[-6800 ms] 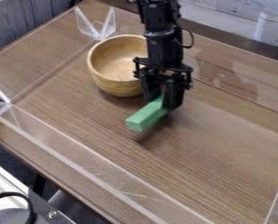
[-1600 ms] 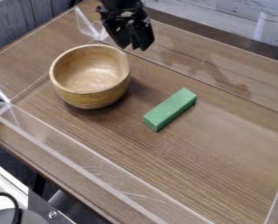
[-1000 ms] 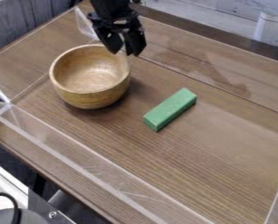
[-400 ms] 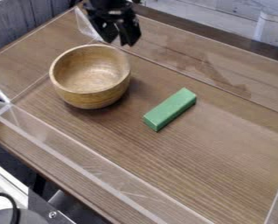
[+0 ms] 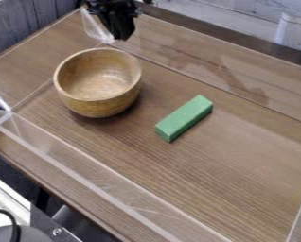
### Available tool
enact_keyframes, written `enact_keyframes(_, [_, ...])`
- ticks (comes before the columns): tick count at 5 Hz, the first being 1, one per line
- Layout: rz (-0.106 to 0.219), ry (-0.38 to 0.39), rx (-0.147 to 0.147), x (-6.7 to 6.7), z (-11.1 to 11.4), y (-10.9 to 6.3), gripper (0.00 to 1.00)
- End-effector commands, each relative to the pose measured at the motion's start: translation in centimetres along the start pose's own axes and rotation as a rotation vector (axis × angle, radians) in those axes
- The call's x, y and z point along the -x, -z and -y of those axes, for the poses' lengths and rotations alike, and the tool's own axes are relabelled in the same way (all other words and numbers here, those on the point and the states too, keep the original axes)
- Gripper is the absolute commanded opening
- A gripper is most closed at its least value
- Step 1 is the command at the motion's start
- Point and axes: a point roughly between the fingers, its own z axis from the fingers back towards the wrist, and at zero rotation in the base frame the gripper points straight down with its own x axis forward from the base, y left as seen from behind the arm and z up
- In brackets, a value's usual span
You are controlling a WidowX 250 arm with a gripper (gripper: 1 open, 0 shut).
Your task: Remove the green block from inside the brown bowl and put it on the table
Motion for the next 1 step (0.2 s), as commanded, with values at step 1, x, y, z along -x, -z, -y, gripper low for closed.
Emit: enact_keyframes(1, [0.049, 0.077, -0.027, -2.20, 0.21, -0.59, 0.00])
